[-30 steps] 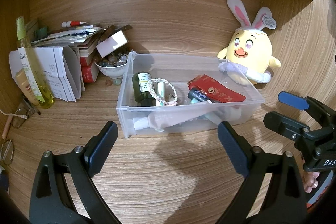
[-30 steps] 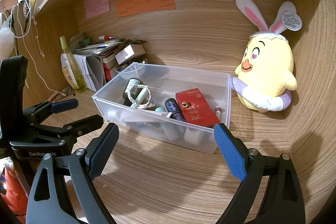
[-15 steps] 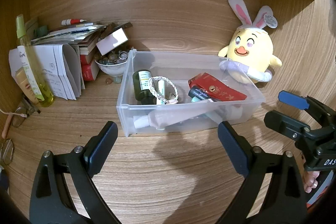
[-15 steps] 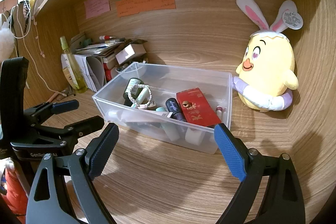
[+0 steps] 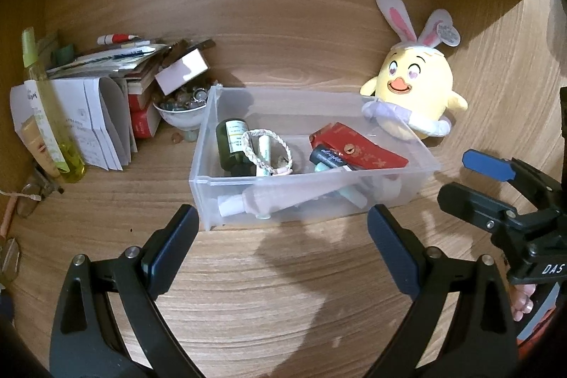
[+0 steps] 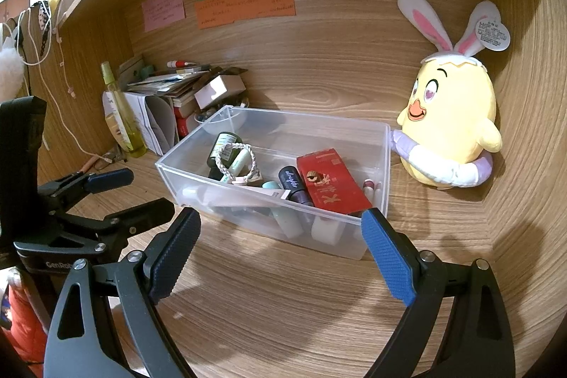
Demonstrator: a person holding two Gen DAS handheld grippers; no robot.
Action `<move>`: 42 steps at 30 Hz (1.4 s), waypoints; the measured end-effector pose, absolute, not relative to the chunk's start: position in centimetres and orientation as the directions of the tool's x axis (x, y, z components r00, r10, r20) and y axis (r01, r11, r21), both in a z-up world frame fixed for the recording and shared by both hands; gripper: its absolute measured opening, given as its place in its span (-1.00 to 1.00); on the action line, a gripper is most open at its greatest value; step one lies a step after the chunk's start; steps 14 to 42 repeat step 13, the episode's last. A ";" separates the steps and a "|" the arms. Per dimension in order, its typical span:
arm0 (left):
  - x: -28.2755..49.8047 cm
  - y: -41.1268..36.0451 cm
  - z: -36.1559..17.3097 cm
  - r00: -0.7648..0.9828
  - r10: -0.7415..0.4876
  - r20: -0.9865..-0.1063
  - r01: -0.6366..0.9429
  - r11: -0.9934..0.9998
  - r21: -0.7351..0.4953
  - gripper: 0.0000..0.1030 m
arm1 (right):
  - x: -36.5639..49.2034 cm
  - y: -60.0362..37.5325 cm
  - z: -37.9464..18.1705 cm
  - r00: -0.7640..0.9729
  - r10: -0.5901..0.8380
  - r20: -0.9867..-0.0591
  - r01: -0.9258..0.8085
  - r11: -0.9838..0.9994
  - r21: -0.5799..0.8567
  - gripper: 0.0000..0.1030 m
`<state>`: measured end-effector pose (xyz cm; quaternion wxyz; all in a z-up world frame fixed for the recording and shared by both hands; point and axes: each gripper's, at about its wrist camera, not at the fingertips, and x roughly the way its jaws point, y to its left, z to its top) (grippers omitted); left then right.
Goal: Organize objects
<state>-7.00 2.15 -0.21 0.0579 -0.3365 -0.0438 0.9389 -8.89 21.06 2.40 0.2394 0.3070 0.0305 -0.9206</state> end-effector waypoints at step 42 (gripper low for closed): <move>-6.9 1.7 -0.3 -0.766 0.143 -0.627 -0.071 -0.988 -0.139 0.89 | -8.9 21.2 2.4 -0.697 -0.422 -0.580 0.457 -0.884 0.093 0.77</move>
